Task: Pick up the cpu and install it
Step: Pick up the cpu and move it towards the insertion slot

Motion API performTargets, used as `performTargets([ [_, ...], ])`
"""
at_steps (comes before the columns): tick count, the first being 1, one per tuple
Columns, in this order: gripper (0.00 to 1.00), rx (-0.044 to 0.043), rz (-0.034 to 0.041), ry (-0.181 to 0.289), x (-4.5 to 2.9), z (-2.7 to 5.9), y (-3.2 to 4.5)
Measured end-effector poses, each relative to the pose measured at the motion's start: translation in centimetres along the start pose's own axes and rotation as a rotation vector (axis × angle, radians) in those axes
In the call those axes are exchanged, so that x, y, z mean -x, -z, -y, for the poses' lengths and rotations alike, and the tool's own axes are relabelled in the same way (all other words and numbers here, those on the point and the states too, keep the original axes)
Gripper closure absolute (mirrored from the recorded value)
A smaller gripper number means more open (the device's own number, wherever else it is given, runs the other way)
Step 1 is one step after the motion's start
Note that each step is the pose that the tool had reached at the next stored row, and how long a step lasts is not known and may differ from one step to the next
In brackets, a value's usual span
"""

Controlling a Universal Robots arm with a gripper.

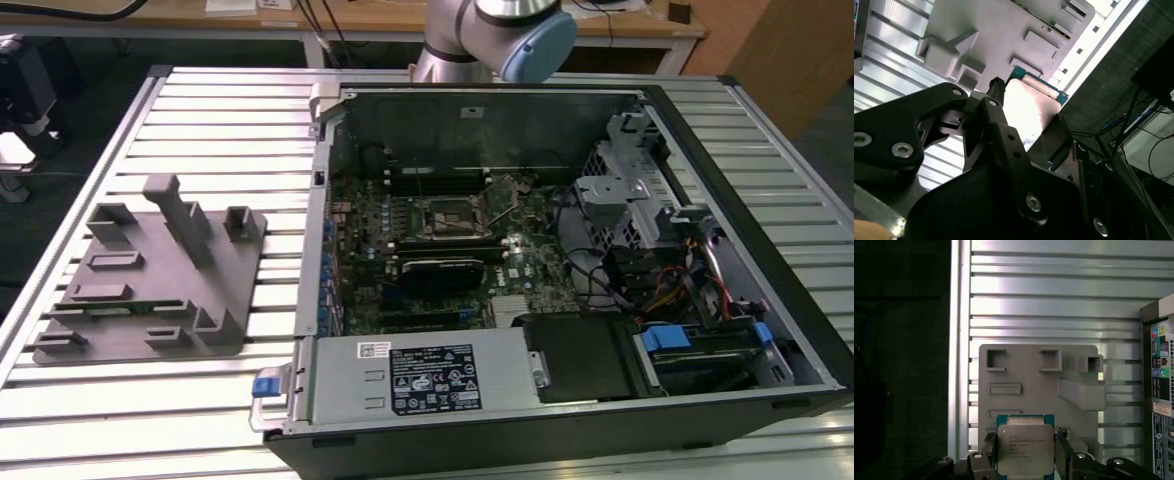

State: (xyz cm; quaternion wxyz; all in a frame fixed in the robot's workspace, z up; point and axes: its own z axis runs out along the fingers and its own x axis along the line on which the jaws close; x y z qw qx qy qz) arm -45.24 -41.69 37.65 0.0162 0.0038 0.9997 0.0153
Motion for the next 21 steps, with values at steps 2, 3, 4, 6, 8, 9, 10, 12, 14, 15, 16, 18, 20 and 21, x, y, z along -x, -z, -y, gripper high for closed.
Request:
performTargets([
  [2,0.45,0.0000,0.0000,0.000,0.37,0.00,-0.01],
  [3,0.45,-0.0001,-0.0001,0.000,0.55,0.00,-0.02],
  [4,0.45,0.0000,0.0000,0.000,0.73,-0.01,-0.02],
  [6,0.45,0.0000,0.0000,0.000,1.08,-0.01,-0.04],
  [8,0.45,0.0000,0.0000,0.000,1.45,-0.01,-0.05],
  [9,0.45,0.0000,0.0001,0.000,1.66,-0.01,-0.06],
  [10,0.45,0.0000,-0.0001,0.000,1.84,-0.01,-0.06],
  [12,0.45,0.0000,-0.0001,0.000,2.22,-0.02,-0.07],
  [14,0.45,0.0000,0.0000,0.000,2.62,-0.02,-0.09],
  [15,0.45,0.0000,0.0000,0.000,2.81,-0.02,-0.09],
  [16,0.45,0.0000,0.0000,0.000,3.02,-0.02,-0.10],
  [18,0.45,0.0000,-0.0001,0.000,3.40,-0.02,-0.11],
  [20,0.45,0.0000,0.0001,0.000,3.81,-0.03,-0.13],
  [21,0.45,0.0000,0.0000,0.000,4.02,-0.03,-0.13],
])
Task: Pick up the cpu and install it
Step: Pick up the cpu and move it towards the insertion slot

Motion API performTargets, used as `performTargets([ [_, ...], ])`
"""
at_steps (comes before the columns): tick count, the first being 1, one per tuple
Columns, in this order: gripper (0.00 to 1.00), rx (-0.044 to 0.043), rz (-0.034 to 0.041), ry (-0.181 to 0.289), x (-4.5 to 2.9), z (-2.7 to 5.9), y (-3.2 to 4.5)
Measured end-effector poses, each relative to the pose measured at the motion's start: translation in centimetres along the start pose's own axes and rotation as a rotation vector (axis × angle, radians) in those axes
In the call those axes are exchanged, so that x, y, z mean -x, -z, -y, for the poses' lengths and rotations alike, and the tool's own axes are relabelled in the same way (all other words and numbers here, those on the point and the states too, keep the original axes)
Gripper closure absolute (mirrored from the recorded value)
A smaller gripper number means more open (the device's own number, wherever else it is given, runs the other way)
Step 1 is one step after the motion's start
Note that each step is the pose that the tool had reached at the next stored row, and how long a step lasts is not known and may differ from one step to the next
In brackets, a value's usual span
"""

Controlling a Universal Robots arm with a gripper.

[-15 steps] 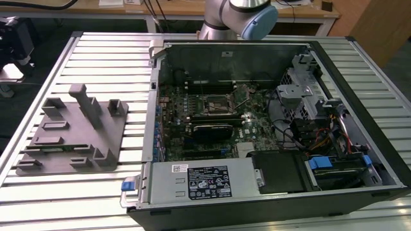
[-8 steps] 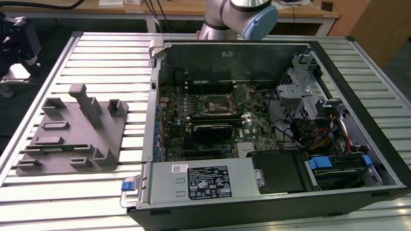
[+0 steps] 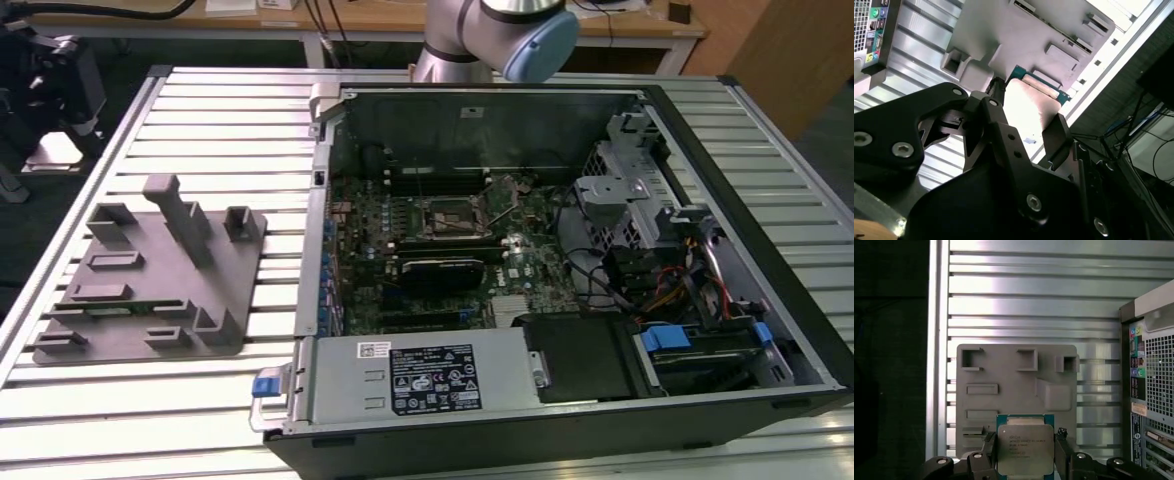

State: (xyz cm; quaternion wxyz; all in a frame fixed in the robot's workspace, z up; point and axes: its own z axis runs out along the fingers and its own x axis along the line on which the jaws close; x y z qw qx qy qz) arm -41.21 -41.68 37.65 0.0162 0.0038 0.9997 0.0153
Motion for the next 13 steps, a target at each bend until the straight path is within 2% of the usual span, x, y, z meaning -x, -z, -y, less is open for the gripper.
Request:
performTargets([
  [13,0.45,0.0000,-0.0001,0.000,2.56,-0.02,-0.08],
])
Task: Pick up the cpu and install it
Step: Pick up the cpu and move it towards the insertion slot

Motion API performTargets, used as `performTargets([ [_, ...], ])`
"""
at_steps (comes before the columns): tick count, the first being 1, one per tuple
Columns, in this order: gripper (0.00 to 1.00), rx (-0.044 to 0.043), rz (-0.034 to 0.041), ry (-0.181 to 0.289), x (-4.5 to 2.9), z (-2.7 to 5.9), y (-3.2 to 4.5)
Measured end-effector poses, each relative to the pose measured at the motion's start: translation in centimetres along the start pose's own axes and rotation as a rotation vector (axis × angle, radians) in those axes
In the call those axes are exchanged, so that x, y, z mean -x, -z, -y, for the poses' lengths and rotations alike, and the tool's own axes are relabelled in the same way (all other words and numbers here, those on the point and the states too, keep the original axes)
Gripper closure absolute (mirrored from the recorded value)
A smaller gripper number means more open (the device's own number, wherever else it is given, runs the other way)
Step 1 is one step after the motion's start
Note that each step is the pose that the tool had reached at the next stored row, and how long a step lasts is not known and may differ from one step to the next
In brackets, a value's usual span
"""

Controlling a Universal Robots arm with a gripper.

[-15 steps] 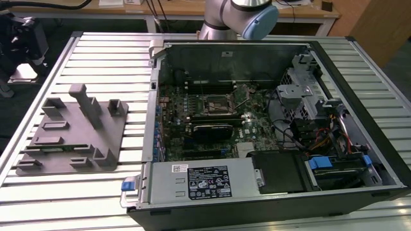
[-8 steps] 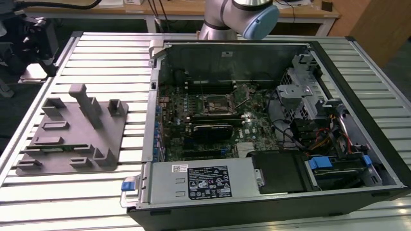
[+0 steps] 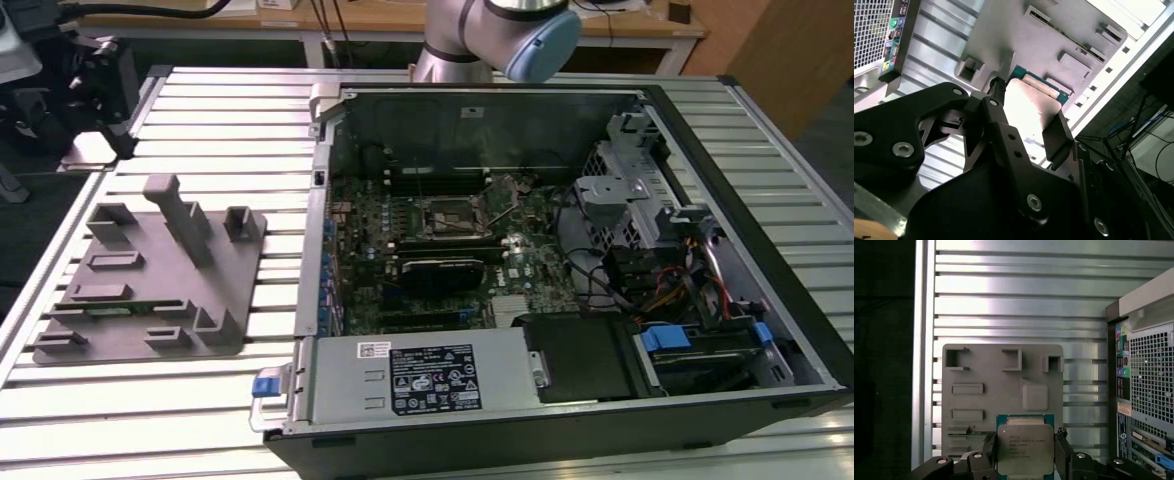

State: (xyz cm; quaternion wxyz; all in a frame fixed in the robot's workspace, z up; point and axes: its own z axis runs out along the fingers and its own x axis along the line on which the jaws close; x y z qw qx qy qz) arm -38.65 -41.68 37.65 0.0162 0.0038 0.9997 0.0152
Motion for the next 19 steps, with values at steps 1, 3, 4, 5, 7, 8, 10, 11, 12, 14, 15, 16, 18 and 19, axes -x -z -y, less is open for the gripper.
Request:
performTargets([
  [1,0.45,0.0000,0.0000,0.000,0.19,0.00,-0.01],
  [3,0.45,0.0000,0.0000,0.000,0.58,0.00,-0.02],
  [4,0.45,0.0001,0.0001,0.000,0.78,-0.01,-0.03],
  [5,0.45,0.0000,0.0000,0.000,0.97,-0.01,-0.04],
  [7,0.45,0.0000,0.0000,0.000,1.35,-0.01,-0.04],
  [8,0.45,0.0000,0.0000,0.000,1.53,-0.01,-0.05],
  [10,0.45,0.0000,0.0000,0.000,1.92,-0.01,-0.06],
  [11,0.45,0.0001,0.0000,0.000,2.14,-0.01,-0.07],
  [12,0.45,0.0001,0.0001,0.000,2.31,-0.02,-0.08],
  [14,0.45,0.0001,0.0001,0.000,2.69,-0.02,-0.09],
  [15,0.45,0.0001,0.0000,0.000,2.89,-0.02,-0.10],
  [16,0.45,0.0001,0.0001,0.000,3.08,-0.02,-0.10],
  [18,0.45,0.0000,0.0000,0.000,3.50,-0.03,-0.11],
  [19,0.45,0.0000,-0.0001,0.000,3.70,-0.03,-0.12],
])
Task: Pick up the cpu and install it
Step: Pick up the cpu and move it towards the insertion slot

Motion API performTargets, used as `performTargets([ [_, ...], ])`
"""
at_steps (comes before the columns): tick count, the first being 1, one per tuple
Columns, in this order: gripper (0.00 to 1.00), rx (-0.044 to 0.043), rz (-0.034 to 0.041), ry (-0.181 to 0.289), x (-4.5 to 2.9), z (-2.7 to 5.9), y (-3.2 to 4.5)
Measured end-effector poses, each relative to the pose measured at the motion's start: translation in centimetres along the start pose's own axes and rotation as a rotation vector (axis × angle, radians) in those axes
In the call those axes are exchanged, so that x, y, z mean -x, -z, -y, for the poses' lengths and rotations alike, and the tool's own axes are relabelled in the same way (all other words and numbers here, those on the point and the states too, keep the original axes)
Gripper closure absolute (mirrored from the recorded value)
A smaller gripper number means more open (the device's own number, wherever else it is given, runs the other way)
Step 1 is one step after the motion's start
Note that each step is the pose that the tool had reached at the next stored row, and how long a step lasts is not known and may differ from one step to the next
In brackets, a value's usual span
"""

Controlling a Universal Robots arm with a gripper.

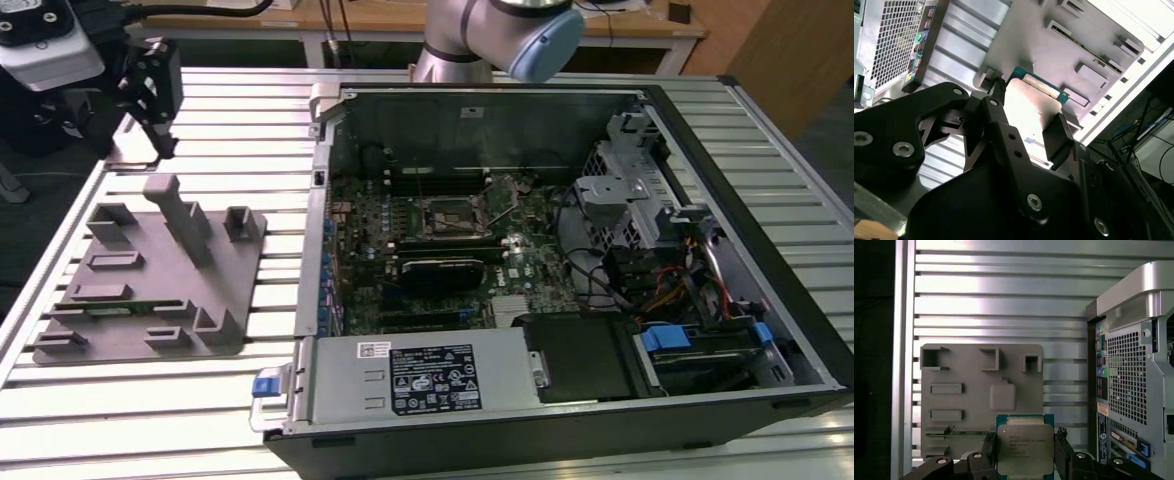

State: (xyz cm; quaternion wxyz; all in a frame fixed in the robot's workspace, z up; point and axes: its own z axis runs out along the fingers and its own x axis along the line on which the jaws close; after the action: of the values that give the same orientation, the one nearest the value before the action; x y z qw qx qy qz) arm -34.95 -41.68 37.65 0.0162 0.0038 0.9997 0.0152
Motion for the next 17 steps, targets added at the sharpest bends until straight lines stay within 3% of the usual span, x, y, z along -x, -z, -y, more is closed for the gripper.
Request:
performTargets([
  [17,0.45,0.0000,0.0000,0.000,3.54,-0.02,-0.12],
])
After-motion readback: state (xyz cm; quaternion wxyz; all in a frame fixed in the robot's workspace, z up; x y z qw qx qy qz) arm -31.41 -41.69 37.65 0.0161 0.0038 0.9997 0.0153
